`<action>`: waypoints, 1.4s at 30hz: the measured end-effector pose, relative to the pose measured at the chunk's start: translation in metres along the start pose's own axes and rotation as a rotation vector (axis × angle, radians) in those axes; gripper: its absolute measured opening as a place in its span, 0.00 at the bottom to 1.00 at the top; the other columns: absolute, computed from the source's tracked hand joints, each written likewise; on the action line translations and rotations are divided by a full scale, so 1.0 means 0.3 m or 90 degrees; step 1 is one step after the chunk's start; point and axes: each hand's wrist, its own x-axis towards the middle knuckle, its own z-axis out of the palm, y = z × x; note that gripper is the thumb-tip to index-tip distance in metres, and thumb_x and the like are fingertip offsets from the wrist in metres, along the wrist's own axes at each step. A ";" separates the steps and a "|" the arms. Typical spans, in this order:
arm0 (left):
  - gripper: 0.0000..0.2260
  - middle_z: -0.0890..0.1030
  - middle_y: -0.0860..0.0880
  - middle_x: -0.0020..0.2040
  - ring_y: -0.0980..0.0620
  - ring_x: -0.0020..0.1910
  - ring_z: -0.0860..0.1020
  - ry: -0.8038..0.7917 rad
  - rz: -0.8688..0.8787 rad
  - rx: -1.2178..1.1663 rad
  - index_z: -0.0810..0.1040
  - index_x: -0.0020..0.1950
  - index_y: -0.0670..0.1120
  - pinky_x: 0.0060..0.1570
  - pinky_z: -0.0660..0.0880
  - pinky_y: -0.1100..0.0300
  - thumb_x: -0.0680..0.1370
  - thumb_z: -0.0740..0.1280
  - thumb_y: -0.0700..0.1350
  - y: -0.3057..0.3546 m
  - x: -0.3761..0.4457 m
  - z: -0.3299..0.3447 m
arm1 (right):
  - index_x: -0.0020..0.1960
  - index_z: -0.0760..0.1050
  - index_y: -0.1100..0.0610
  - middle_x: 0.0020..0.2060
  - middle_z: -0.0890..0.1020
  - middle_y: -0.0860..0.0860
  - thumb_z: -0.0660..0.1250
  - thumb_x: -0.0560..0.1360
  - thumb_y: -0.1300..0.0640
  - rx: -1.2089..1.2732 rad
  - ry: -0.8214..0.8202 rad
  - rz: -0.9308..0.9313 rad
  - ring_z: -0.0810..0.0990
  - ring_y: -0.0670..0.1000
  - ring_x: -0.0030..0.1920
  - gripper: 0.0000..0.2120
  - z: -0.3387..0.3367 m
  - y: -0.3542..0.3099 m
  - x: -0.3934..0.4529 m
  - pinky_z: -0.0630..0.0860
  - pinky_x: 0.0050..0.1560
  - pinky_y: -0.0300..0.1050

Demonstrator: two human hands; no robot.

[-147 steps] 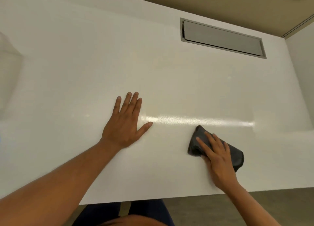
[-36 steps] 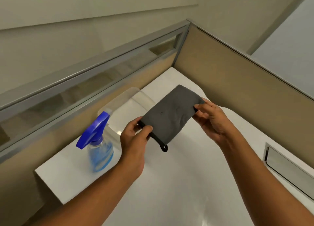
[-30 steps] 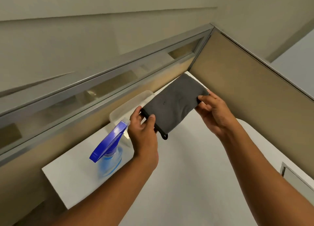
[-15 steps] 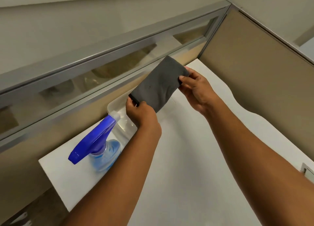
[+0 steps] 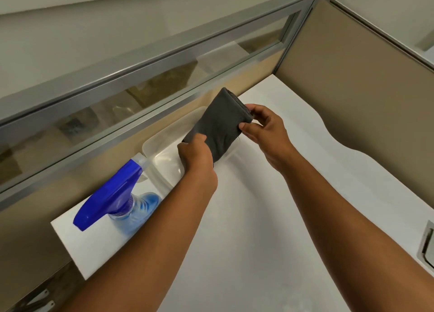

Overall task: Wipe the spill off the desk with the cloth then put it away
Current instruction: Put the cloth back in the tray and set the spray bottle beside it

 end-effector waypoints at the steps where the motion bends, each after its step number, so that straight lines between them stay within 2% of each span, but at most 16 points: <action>1: 0.25 0.71 0.42 0.79 0.39 0.77 0.72 -0.010 0.041 0.034 0.66 0.82 0.45 0.77 0.71 0.43 0.85 0.65 0.47 -0.020 -0.019 -0.018 | 0.68 0.77 0.54 0.62 0.82 0.51 0.74 0.77 0.66 -0.023 0.007 0.003 0.84 0.52 0.59 0.22 -0.001 -0.006 -0.002 0.83 0.63 0.54; 5: 0.28 0.70 0.49 0.81 0.45 0.79 0.70 -0.143 0.235 0.152 0.63 0.84 0.51 0.77 0.72 0.46 0.85 0.66 0.46 -0.151 -0.152 -0.172 | 0.73 0.71 0.49 0.69 0.76 0.50 0.79 0.74 0.56 -0.203 0.103 -0.038 0.79 0.50 0.64 0.31 0.011 -0.034 -0.038 0.80 0.62 0.48; 8: 0.25 0.76 0.62 0.74 0.59 0.72 0.75 -0.273 0.233 0.156 0.69 0.78 0.61 0.64 0.76 0.66 0.84 0.68 0.41 -0.236 -0.254 -0.359 | 0.61 0.76 0.46 0.62 0.77 0.44 0.77 0.74 0.51 -0.333 0.144 -0.175 0.77 0.47 0.62 0.18 0.066 -0.089 -0.140 0.80 0.63 0.47; 10: 0.20 0.84 0.62 0.61 0.60 0.64 0.82 -0.263 0.252 0.191 0.77 0.68 0.62 0.58 0.80 0.67 0.82 0.71 0.41 -0.292 -0.253 -0.496 | 0.58 0.80 0.48 0.58 0.80 0.43 0.76 0.76 0.53 -0.306 0.005 -0.212 0.81 0.45 0.57 0.12 0.123 -0.132 -0.228 0.83 0.59 0.43; 12: 0.12 0.86 0.59 0.50 0.57 0.55 0.84 -0.208 0.290 0.249 0.81 0.59 0.60 0.59 0.83 0.58 0.80 0.75 0.45 -0.321 -0.246 -0.627 | 0.61 0.81 0.49 0.57 0.83 0.44 0.78 0.75 0.55 -0.295 -0.199 -0.203 0.83 0.45 0.56 0.15 0.197 -0.156 -0.310 0.84 0.57 0.41; 15: 0.11 0.80 0.59 0.39 0.52 0.43 0.80 -0.081 0.409 0.306 0.79 0.50 0.59 0.49 0.77 0.68 0.72 0.78 0.55 -0.318 -0.235 -0.782 | 0.70 0.78 0.50 0.64 0.80 0.42 0.79 0.74 0.53 -0.335 -0.402 -0.207 0.81 0.45 0.61 0.26 0.314 -0.145 -0.387 0.82 0.60 0.37; 18: 0.20 0.74 0.64 0.46 0.52 0.47 0.76 0.016 0.570 0.372 0.74 0.51 0.59 0.46 0.73 0.73 0.66 0.79 0.59 -0.278 -0.198 -0.860 | 0.74 0.74 0.52 0.68 0.78 0.44 0.79 0.74 0.54 -0.337 -0.470 -0.203 0.78 0.44 0.65 0.30 0.387 -0.128 -0.423 0.77 0.64 0.37; 20: 0.28 0.73 0.63 0.55 0.56 0.53 0.77 0.022 0.578 0.416 0.74 0.60 0.54 0.47 0.74 0.74 0.65 0.82 0.58 -0.247 -0.147 -0.873 | 0.74 0.73 0.55 0.70 0.78 0.50 0.77 0.75 0.56 -0.341 -0.471 -0.186 0.76 0.46 0.65 0.29 0.415 -0.124 -0.438 0.76 0.65 0.40; 24: 0.32 0.80 0.52 0.63 0.50 0.58 0.82 -0.083 0.511 0.456 0.75 0.67 0.48 0.55 0.78 0.65 0.67 0.81 0.55 -0.197 -0.084 -0.855 | 0.69 0.75 0.54 0.64 0.79 0.47 0.75 0.77 0.60 -0.311 -0.432 -0.180 0.77 0.48 0.62 0.22 0.456 -0.108 -0.465 0.75 0.57 0.28; 25: 0.30 0.82 0.51 0.62 0.49 0.57 0.83 -0.084 0.520 0.455 0.76 0.66 0.48 0.56 0.82 0.60 0.68 0.80 0.55 -0.191 -0.074 -0.855 | 0.67 0.75 0.53 0.63 0.78 0.46 0.75 0.77 0.60 -0.299 -0.413 -0.181 0.77 0.48 0.61 0.21 0.460 -0.104 -0.471 0.76 0.57 0.29; 27: 0.26 0.85 0.48 0.61 0.48 0.55 0.85 -0.071 0.550 0.454 0.79 0.65 0.46 0.56 0.86 0.51 0.71 0.81 0.52 -0.174 -0.062 -0.856 | 0.67 0.75 0.54 0.63 0.79 0.48 0.76 0.76 0.61 -0.273 -0.373 -0.171 0.78 0.49 0.61 0.22 0.461 -0.096 -0.482 0.79 0.62 0.39; 30: 0.24 0.86 0.53 0.60 0.50 0.56 0.86 -0.087 0.595 0.449 0.81 0.66 0.48 0.56 0.85 0.57 0.72 0.80 0.52 -0.129 -0.081 -0.859 | 0.66 0.76 0.54 0.61 0.82 0.47 0.79 0.74 0.59 -0.189 -0.306 -0.180 0.81 0.49 0.61 0.23 0.445 -0.101 -0.499 0.82 0.64 0.49; 33: 0.22 0.85 0.57 0.61 0.52 0.59 0.85 -0.110 0.668 0.421 0.81 0.68 0.53 0.56 0.84 0.57 0.75 0.78 0.53 -0.046 -0.118 -0.835 | 0.64 0.79 0.55 0.59 0.85 0.48 0.82 0.70 0.52 -0.115 -0.210 -0.215 0.84 0.51 0.60 0.25 0.418 -0.169 -0.513 0.84 0.59 0.48; 35: 0.24 0.83 0.52 0.65 0.49 0.61 0.84 -0.113 0.757 0.438 0.80 0.70 0.49 0.57 0.84 0.56 0.77 0.77 0.54 0.020 -0.129 -0.795 | 0.64 0.79 0.53 0.57 0.85 0.45 0.81 0.69 0.47 -0.103 -0.128 -0.233 0.85 0.49 0.58 0.27 0.399 -0.236 -0.514 0.84 0.56 0.42; 39: 0.30 0.82 0.45 0.68 0.49 0.63 0.82 -0.120 0.847 0.523 0.78 0.73 0.45 0.57 0.78 0.67 0.74 0.81 0.52 0.136 -0.139 -0.660 | 0.65 0.78 0.51 0.55 0.85 0.42 0.80 0.69 0.43 -0.128 0.012 -0.238 0.85 0.43 0.54 0.28 0.376 -0.314 -0.475 0.84 0.53 0.36; 42: 0.35 0.82 0.46 0.69 0.46 0.66 0.81 -0.135 0.840 0.573 0.76 0.73 0.46 0.61 0.81 0.55 0.70 0.82 0.57 0.183 -0.121 -0.564 | 0.66 0.78 0.54 0.54 0.84 0.43 0.80 0.71 0.44 -0.150 0.088 -0.224 0.85 0.44 0.52 0.27 0.386 -0.306 -0.426 0.82 0.51 0.33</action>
